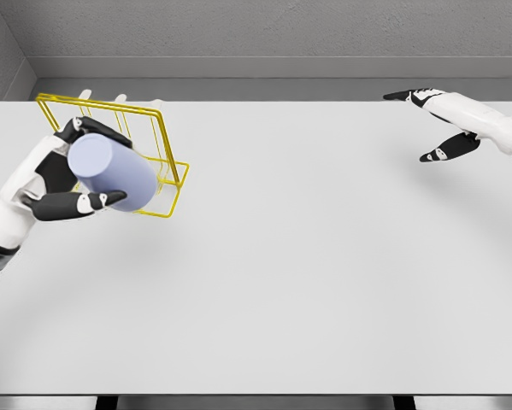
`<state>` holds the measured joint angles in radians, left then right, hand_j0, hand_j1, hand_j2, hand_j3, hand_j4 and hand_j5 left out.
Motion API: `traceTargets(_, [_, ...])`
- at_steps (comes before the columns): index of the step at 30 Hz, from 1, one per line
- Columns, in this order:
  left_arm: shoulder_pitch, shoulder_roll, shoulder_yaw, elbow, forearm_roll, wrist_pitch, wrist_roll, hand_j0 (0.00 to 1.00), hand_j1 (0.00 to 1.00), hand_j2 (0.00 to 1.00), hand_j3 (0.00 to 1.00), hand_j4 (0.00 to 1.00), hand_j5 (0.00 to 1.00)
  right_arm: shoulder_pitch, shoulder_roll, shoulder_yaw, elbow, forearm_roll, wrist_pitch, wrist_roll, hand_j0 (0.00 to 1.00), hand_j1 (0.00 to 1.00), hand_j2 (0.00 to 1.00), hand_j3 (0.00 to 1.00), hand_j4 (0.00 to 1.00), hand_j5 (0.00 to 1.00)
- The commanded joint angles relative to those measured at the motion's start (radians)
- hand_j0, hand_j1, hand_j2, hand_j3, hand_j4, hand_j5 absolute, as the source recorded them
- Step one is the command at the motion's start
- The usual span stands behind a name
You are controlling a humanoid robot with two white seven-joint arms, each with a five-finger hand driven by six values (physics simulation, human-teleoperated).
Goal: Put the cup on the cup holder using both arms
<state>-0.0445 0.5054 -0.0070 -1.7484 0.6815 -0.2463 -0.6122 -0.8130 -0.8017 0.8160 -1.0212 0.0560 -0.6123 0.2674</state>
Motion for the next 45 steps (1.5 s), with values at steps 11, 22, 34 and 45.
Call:
traceTargets(11, [-0.114, 0.068, 0.042, 0.030, 0.096, 0.012, 0.001, 0.29, 0.29, 0.29, 0.29, 0.29, 0.29, 0.000, -0.001, -0.001, 0.000, -0.007, 0.001, 0.001, 1.00, 1.00, 1.00, 1.00, 1.00, 1.00])
traceTargets(22, [-0.133, 0.035, -0.022, 0.024, 0.087, 0.010, 0.001, 0.28, 0.28, 0.28, 0.28, 0.28, 0.28, 0.000, -0.001, -0.001, 0.000, -0.007, 0.001, -0.001, 1.00, 1.00, 1.00, 1.00, 1.00, 1.00])
traceTargets(34, [-0.164, 0.032, -0.024, 0.119, 0.084, 0.013, 0.001, 0.28, 0.28, 0.28, 0.28, 0.28, 0.28, 0.000, 0.006, 0.002, 0.000, -0.005, 0.001, -0.001, 1.00, 1.00, 1.00, 1.00, 1.00, 1.00])
traceTargets(45, [-0.172, -0.011, -0.074, 0.179, 0.026, 0.013, 0.001, 0.29, 0.29, 0.29, 0.29, 0.29, 0.29, 0.000, 0.007, 0.002, 0.000, -0.005, 0.001, 0.001, 1.00, 1.00, 1.00, 1.00, 1.00, 1.00])
